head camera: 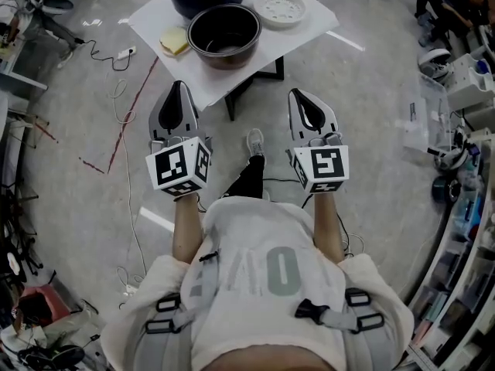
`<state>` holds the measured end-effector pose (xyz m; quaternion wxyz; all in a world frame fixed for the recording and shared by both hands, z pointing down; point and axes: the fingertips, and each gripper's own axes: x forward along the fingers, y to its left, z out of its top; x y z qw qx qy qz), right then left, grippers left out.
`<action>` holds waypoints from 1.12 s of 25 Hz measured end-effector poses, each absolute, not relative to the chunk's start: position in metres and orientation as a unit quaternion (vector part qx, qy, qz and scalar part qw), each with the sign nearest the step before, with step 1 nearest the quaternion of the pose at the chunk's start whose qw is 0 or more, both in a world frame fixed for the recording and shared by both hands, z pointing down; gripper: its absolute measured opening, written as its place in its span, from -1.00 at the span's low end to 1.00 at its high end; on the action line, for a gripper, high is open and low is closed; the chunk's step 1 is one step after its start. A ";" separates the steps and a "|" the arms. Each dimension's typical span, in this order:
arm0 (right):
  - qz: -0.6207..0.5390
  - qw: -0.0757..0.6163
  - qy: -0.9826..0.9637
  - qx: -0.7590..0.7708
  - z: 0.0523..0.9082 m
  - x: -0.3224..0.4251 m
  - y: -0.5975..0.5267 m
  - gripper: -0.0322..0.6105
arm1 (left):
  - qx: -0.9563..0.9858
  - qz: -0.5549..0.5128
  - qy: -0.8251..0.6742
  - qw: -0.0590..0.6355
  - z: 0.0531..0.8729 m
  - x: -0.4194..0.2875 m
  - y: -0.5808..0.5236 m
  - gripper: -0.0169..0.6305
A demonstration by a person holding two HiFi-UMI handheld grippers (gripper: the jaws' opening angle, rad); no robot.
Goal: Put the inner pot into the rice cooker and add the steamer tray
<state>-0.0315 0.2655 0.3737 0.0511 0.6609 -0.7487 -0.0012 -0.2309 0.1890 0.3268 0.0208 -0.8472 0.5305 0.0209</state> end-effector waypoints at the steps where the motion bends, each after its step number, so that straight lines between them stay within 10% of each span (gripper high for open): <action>1: -0.006 0.053 -0.748 0.662 0.372 -0.025 0.256 -0.88 | -0.846 0.022 0.532 0.021 0.327 -0.227 0.180 -0.88; 28: -0.016 0.017 -0.793 0.609 0.318 0.050 -0.056 -0.88 | -0.805 0.036 0.591 0.035 0.295 -0.164 -0.075 -0.88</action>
